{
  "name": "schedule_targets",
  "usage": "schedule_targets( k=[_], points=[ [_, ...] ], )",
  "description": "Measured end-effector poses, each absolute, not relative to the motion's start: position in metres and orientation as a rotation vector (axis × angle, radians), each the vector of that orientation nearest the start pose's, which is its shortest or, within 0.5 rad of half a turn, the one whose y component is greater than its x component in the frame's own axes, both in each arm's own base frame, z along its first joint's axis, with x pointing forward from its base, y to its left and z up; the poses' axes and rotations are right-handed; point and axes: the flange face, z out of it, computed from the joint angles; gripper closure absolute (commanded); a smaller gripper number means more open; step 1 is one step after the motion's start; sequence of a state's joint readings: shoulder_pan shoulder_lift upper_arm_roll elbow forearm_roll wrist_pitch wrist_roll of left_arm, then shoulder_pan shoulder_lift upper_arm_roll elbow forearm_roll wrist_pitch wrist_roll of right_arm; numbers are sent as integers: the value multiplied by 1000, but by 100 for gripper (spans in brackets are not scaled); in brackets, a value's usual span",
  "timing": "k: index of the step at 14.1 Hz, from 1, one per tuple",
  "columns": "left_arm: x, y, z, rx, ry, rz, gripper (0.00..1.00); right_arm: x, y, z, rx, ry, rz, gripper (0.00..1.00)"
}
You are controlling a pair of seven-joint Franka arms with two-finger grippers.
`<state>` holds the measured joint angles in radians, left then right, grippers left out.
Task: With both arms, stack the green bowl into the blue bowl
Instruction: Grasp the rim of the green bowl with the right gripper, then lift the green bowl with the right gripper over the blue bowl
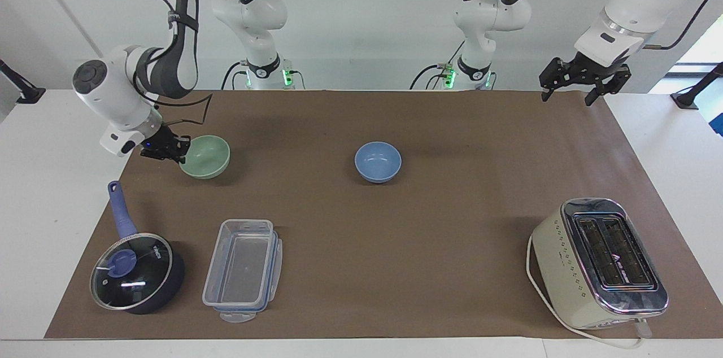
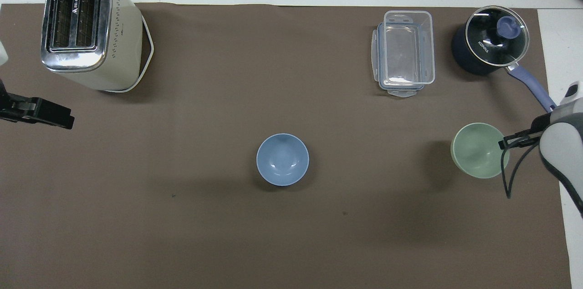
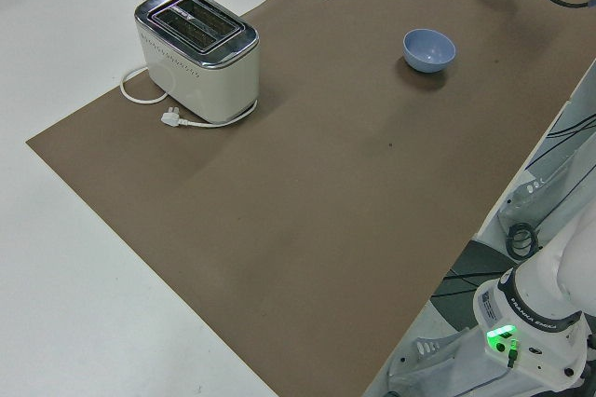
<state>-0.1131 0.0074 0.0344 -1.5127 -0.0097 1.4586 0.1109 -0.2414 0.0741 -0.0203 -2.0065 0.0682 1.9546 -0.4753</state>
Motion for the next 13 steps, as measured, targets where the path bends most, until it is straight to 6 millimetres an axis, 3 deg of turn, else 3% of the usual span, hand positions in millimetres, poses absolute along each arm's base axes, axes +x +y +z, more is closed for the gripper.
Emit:
schedule_targets(
  k=[3,6,13],
  points=[
    [543,-47,638,-3139,306,96,0,537,-114,458,-3002,-304,61,100],
    [544,-46,638,-3139,305,96,0,545,-60,482,-3005,-247,60,100],
    [544,-45,638,-3139,303,96,0,547,97,487,-3031,-30,61,100]
  ],
)
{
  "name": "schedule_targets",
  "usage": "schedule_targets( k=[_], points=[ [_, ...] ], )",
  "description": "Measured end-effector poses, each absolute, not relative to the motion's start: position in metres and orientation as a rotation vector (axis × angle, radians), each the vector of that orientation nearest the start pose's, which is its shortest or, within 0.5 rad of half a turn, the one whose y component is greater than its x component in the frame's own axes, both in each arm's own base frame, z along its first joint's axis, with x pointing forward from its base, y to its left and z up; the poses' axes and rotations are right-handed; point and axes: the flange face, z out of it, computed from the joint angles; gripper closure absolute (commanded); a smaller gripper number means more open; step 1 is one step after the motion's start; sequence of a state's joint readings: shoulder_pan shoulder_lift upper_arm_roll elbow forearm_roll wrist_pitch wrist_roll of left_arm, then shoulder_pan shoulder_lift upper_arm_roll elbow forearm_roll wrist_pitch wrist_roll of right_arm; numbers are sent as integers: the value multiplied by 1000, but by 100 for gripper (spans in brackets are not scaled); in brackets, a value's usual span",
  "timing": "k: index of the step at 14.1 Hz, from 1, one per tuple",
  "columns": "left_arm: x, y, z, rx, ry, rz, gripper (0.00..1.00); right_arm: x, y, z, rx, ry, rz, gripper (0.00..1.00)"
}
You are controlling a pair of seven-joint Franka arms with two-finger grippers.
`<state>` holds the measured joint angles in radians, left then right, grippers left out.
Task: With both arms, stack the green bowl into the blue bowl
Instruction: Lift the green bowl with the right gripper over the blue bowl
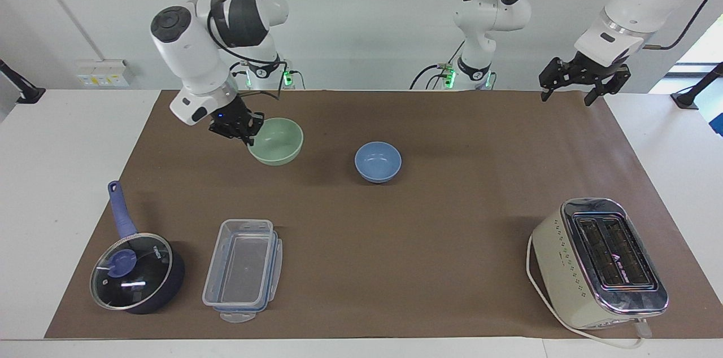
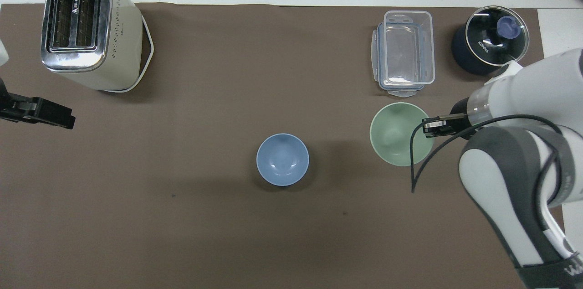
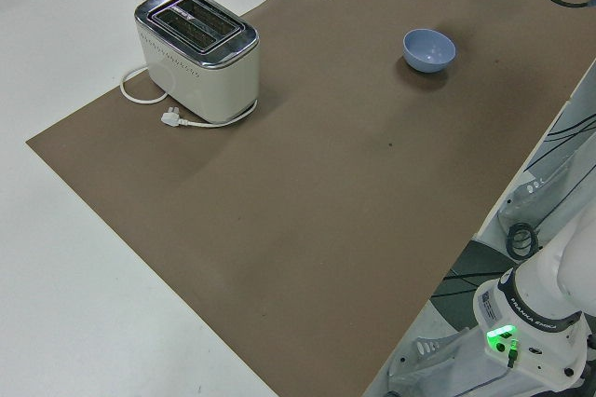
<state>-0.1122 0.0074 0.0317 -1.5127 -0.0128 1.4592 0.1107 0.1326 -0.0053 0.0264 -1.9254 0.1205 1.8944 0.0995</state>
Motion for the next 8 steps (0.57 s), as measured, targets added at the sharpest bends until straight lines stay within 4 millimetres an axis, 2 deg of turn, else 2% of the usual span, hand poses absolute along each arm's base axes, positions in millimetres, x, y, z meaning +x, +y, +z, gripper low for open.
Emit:
schedule_targets(
  k=[6,8],
  points=[
    [544,-45,638,-3139,302,96,0,529,238,476,-3012,143,-10,100],
    [544,-45,638,-3139,302,96,0,526,266,473,-3006,169,-11,100]
  ],
)
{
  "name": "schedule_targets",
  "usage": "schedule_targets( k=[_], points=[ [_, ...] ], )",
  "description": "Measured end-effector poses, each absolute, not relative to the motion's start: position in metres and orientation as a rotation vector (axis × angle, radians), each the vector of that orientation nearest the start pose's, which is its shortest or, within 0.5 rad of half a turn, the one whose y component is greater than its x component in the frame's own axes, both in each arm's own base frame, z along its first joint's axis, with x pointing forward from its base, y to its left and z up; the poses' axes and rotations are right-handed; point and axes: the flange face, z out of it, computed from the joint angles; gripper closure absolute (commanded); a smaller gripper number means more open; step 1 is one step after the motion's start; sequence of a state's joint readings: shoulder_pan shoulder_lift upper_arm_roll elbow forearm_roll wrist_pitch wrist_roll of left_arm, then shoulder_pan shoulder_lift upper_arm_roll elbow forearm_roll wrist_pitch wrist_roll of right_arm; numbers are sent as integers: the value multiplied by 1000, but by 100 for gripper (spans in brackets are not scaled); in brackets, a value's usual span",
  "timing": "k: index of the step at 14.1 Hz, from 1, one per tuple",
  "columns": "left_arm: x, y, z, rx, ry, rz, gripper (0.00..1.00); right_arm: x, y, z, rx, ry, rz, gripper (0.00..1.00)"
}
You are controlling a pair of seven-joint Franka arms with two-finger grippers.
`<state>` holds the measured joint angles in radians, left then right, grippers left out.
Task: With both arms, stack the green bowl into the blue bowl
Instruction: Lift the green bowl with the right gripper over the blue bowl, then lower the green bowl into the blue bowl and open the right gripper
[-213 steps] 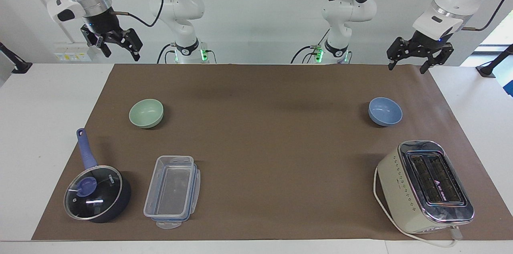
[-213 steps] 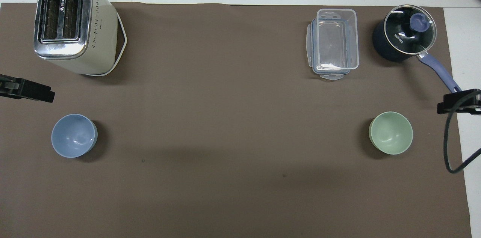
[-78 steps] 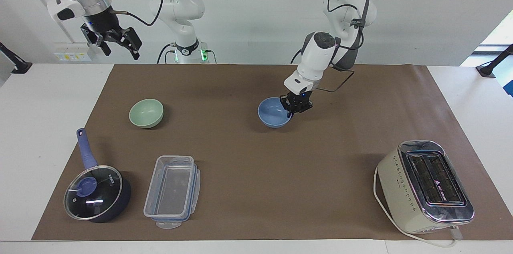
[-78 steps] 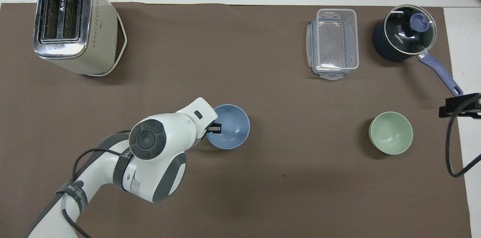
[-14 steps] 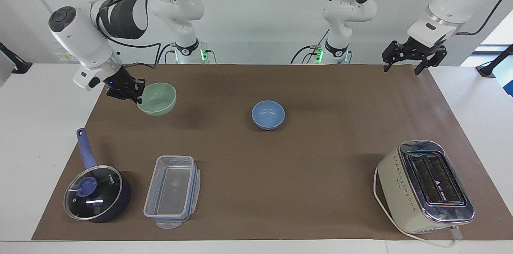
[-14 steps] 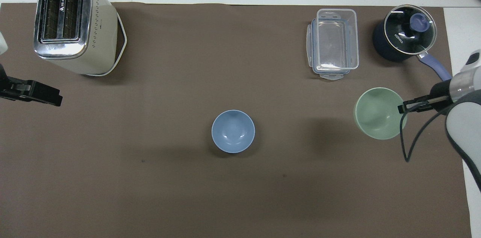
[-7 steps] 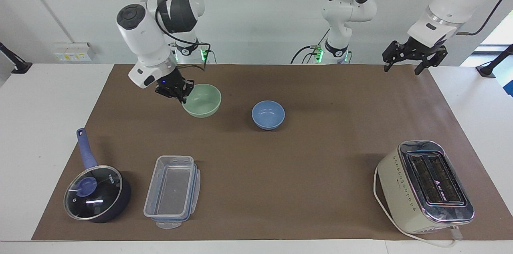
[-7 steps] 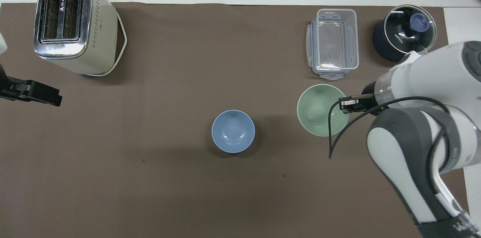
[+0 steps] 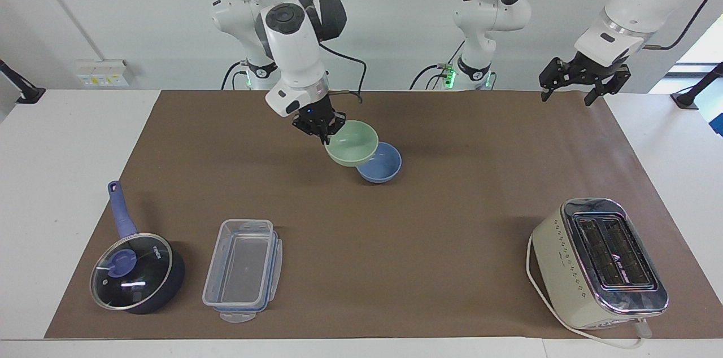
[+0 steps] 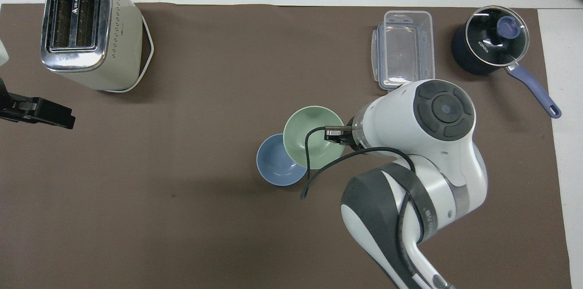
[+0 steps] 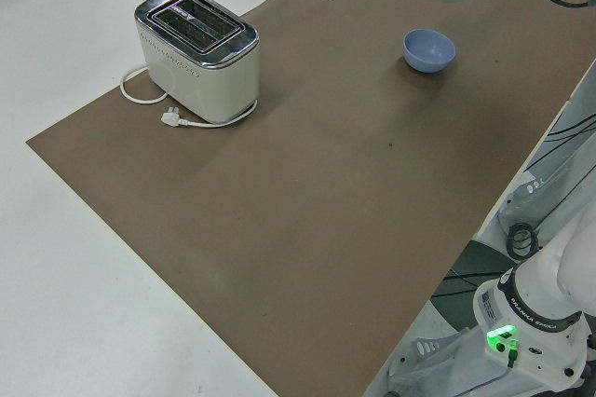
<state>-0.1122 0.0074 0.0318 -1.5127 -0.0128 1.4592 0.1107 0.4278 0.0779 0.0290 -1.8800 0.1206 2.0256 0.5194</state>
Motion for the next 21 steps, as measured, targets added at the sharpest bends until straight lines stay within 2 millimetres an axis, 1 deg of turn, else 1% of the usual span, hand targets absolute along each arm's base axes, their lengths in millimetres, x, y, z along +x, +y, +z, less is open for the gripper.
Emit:
schedule_targets(
  k=[2,4,6,10,14,16,18,21],
  points=[
    [544,-45,638,-3139,302,96,0,524,282,467,-3005,176,-4,100],
    [544,-45,638,-3139,302,96,0,524,300,452,-2998,183,-19,100],
    [544,-45,638,-3139,302,96,0,525,310,435,-3002,176,-10,100],
    [544,-45,638,-3139,302,96,0,519,319,408,-3014,156,10,100],
    [544,-45,638,-3139,302,96,0,513,319,393,-3026,151,36,100],
    [544,-45,638,-3139,302,96,0,506,330,384,-3028,123,36,100],
    [544,-45,638,-3139,302,96,0,505,337,376,-3024,108,22,100],
    [544,-45,638,-3139,302,96,0,504,337,369,-3030,109,35,100]
  ],
)
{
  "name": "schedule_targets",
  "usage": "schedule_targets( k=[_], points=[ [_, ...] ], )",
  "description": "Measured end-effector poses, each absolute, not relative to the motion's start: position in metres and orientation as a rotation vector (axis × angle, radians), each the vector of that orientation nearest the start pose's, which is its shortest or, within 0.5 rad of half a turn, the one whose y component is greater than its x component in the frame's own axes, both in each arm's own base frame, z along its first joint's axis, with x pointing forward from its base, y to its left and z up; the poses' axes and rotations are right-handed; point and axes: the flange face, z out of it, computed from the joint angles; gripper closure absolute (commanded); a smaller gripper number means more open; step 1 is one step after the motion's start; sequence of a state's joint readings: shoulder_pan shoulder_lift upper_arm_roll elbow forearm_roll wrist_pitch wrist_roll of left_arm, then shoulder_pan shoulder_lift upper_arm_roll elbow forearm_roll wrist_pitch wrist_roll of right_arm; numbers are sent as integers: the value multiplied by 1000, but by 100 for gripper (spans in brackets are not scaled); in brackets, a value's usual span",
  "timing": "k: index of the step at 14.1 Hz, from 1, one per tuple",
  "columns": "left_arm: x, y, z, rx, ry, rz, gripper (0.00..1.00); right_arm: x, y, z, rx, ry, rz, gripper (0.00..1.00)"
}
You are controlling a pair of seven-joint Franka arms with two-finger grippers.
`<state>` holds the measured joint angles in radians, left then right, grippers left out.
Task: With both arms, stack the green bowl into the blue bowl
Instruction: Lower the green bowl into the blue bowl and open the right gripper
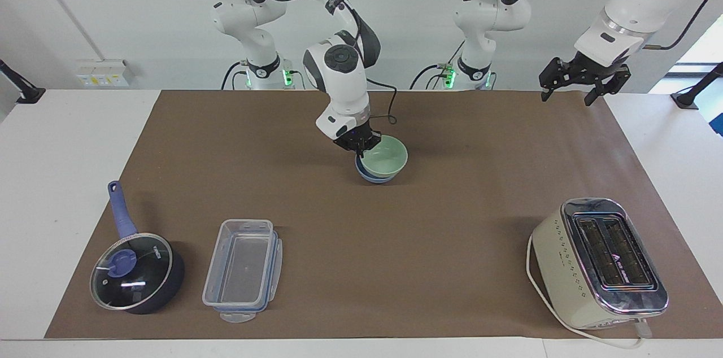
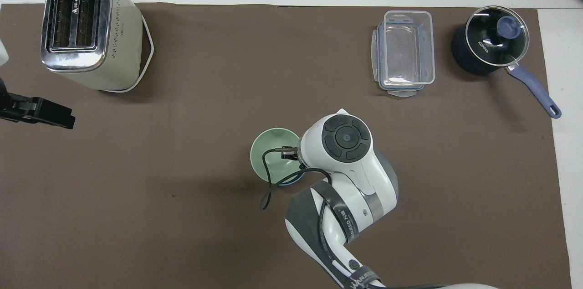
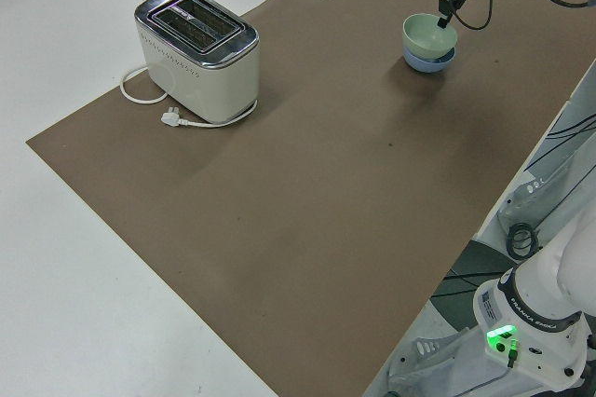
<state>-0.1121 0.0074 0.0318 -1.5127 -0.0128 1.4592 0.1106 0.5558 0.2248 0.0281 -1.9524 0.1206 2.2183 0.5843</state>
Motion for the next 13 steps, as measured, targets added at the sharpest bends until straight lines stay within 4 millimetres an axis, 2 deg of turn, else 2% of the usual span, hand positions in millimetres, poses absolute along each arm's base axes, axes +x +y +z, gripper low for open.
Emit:
schedule_targets(
  k=[8,9,10,11,12,13],
  points=[
    [544,-45,638,-3139,302,96,0,500,334,361,-3039,111,56,100],
    [544,-45,638,-3139,302,96,0,500,334,360,-3041,111,59,94],
    [544,-45,638,-3139,302,96,0,499,334,359,-3042,111,62,68],
    [544,-45,638,-3139,302,96,0,499,333,358,-3044,110,65,25],
    [544,-45,638,-3139,302,96,0,498,333,357,-3045,110,67,0],
    [544,-45,638,-3139,302,96,0,498,333,357,-3045,110,67,0]
  ],
)
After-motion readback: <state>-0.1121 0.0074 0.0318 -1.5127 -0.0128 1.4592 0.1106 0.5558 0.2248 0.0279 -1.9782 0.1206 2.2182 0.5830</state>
